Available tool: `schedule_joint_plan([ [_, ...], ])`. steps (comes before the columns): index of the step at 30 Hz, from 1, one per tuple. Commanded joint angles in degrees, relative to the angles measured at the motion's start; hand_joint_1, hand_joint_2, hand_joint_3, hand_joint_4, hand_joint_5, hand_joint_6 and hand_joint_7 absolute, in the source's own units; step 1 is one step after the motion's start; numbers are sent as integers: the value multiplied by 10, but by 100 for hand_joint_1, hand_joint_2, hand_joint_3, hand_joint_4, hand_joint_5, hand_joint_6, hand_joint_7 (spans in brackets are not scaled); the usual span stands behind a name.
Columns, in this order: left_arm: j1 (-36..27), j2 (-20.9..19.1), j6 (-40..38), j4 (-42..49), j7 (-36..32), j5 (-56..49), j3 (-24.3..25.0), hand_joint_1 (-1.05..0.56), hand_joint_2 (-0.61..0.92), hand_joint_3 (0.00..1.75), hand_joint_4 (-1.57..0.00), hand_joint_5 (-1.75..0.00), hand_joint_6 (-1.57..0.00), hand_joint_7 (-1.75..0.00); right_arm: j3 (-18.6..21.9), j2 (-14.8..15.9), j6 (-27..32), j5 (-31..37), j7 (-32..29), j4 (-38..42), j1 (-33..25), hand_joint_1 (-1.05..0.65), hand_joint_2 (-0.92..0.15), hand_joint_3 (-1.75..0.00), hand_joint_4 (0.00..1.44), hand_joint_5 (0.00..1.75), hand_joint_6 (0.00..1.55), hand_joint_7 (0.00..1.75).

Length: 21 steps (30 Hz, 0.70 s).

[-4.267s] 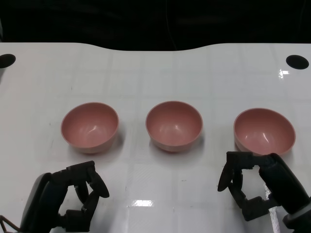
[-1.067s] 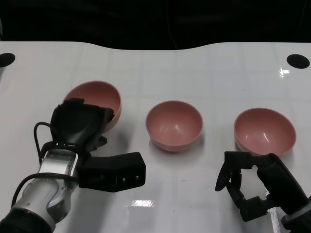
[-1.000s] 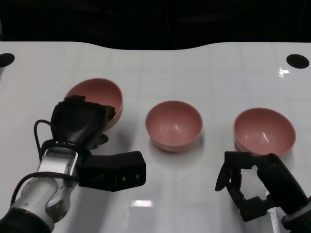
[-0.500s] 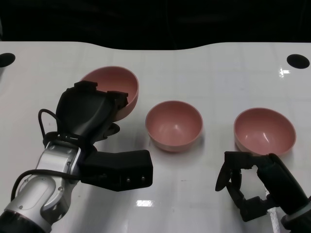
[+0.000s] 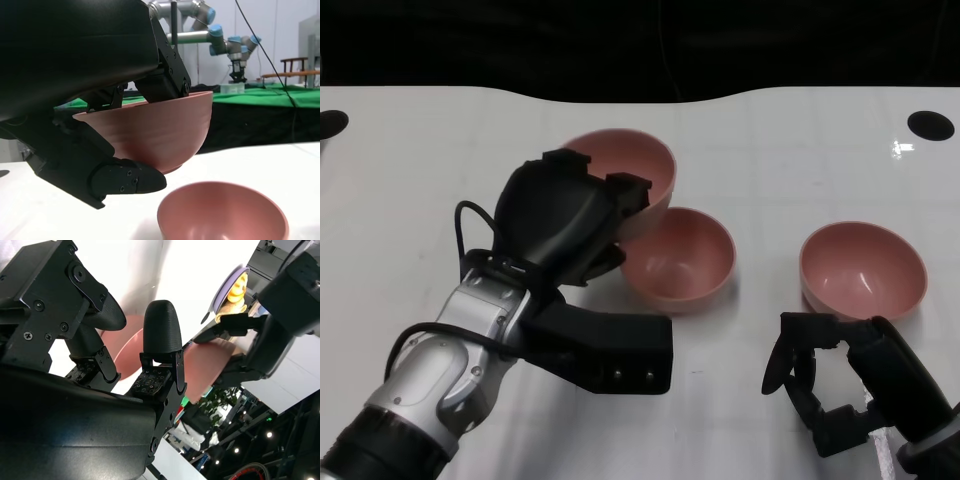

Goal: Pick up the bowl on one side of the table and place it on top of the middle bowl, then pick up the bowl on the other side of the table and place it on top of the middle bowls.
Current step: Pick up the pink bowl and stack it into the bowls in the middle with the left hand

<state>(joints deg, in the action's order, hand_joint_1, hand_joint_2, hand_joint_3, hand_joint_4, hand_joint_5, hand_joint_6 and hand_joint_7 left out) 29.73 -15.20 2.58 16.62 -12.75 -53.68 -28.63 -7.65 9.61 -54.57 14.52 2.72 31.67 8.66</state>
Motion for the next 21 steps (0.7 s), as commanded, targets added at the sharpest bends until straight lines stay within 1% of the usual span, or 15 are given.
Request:
schedule_joint_plan([
  [1,22,3,13,14,10,7,-4,-31,78,34,-89,-175,-89,-111,-2,2,1,-1,-2,-5,-2,7,-15,-160,88,175,85,132],
  [2,24,4,18,17,14,11,-4,-29,82,34,-88,-175,-85,-122,-2,2,1,-1,-1,-5,-2,7,-15,-160,88,175,85,132],
  [3,26,6,26,20,21,18,-4,-28,80,43,-88,-175,-81,-135,-2,2,2,-2,0,-6,-2,7,-15,-160,88,175,85,132],
  [4,29,8,33,24,26,22,-5,-25,68,72,-89,-175,-81,-138,-3,2,1,-2,0,-5,-3,8,-15,-160,88,175,84,132],
  [5,32,10,38,28,31,25,-7,-24,61,86,-89,-175,-81,-139,-3,2,1,-1,-1,-5,-3,8,-15,-159,88,175,84,132],
  [6,35,12,43,33,33,27,-9,-23,58,94,-89,-175,-81,-139,-3,3,0,-1,-1,-5,-3,8,-15,-159,87,175,84,132],
  [7,39,15,50,42,31,26,-13,-24,55,97,-89,-175,-81,-137,-3,3,-1,-1,-1,-5,-3,8,-15,-159,87,175,84,132],
  [9,49,23,61,62,31,28,-20,-26,55,90,-89,-175,-88,-107,-3,5,-2,-1,0,-5,-4,9,-15,-159,87,175,85,132],
  [10,55,28,66,75,32,28,-24,-27,57,85,-89,-175,-90,-98,-3,6,-2,0,-1,-5,-4,9,-15,-159,87,175,85,132],
  [12,68,36,68,98,37,26,-32,-27,60,76,-87,-175,-94,-86,-3,7,-1,-1,0,-6,-5,9,-16,-159,87,175,85,132],
  [17,85,53,75,137,30,26,-44,-27,62,72,-86,-175,-95,-85,-4,10,-1,-8,7,-7,-6,10,-16,-158,86,175,85,131],
  [18,87,57,80,148,25,29,-46,-27,63,71,-86,-175,-94,-90,-4,10,-2,-8,8,-8,-6,10,-16,-158,86,175,85,131],
  [19,90,61,82,158,26,30,-49,-28,65,69,-85,-175,-90,-98,-3,10,-3,-9,8,-7,-6,10,-15,-159,86,175,85,131],
  [21,94,65,79,170,29,24,-55,-30,67,67,-84,-175,-86,-102,-3,10,-5,-10,8,-7,-6,11,-14,-160,86,175,85,131],
])
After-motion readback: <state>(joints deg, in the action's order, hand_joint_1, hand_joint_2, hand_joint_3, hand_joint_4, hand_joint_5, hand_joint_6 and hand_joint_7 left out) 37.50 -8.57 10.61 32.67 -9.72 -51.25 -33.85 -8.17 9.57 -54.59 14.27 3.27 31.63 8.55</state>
